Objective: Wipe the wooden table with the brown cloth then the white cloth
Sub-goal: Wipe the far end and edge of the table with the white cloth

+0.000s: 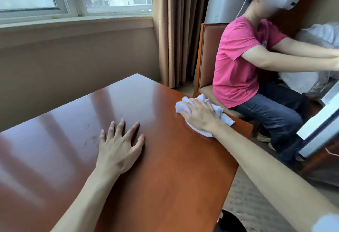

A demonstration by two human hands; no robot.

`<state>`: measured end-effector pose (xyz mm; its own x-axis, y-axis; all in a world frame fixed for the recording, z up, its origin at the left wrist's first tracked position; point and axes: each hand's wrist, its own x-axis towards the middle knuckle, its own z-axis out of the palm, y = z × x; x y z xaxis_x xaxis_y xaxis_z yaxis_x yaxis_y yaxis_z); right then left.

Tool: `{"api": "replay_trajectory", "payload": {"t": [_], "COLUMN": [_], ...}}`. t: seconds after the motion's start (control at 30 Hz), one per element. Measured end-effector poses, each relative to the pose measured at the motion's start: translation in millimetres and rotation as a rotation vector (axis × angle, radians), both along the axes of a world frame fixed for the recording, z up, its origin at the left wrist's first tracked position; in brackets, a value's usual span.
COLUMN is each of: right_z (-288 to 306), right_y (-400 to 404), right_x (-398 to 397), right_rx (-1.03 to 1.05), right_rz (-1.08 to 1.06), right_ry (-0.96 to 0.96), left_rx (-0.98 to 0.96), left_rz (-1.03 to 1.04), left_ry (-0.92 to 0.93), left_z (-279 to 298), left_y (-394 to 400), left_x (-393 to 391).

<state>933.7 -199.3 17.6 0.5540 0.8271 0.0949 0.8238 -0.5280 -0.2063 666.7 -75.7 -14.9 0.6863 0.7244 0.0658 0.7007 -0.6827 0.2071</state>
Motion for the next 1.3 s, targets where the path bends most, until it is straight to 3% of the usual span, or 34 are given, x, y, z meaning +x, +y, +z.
{"api": "replay_trajectory", "payload": {"t": [0.07, 0.17, 0.23, 0.37, 0.57, 0.67, 0.73, 0.9, 1.07, 1.13, 1.23, 1.3], "right_z": [-1.5, -14.9, -12.8, 3.9, -20.0, 0.7, 1.5, -15.1, -2.1, -9.4, -27.3, -22.9], "right_y": [-0.5, -50.5, -79.7, -75.7, -128.5, -110.8, -98.3, -129.9, -92.2, -88.4, -105.8, -96.8], "right_x": [-14.6, -78.5, -72.9, 16.7, -42.3, 10.7, 5.2, -66.8, 13.7, -22.2, -115.9, -128.4], "right_rx": [0.018, 0.043, 0.073, 0.044, 0.121, 0.082, 0.071, 0.169, 0.029, 0.03, 0.205, 0.191], "right_rz": [-0.049, 0.181, 0.2, -0.227, 0.031, -0.227, -0.336, -0.025, -0.316, -0.216, 0.145, 0.249], "right_ry": [0.015, 0.09, 0.089, 0.023, 0.08, 0.078, 0.042, 0.096, -0.002, -0.027, -0.004, 0.075], "left_rx": [-0.003, 0.002, -0.006, 0.0, 0.007, -0.003, 0.006, 0.011, 0.022, 0.03, 0.025, 0.02], "left_rz": [0.0, -0.001, -0.002, -0.005, -0.004, -0.01, -0.006, -0.013, -0.013, -0.015, -0.003, 0.0], "left_ry": [-0.004, 0.003, -0.002, -0.009, -0.025, -0.022, -0.025, -0.042, -0.043, -0.045, -0.051, -0.047], "left_z": [0.7, 0.2, 0.2, -0.1, -0.3, -0.1, -1.3, -1.1, -3.3, -3.5, -3.8, -3.8], "left_y": [0.5, 1.1, 0.6, 1.3, 1.4, 2.0, 0.5, 0.8, 1.9, 3.0, 3.0, 1.7], "left_x": [-0.1, -0.7, -0.9, -0.8, 0.5, -0.8, -1.9, -1.6, -2.7, -1.0, -0.5, -1.1]}}
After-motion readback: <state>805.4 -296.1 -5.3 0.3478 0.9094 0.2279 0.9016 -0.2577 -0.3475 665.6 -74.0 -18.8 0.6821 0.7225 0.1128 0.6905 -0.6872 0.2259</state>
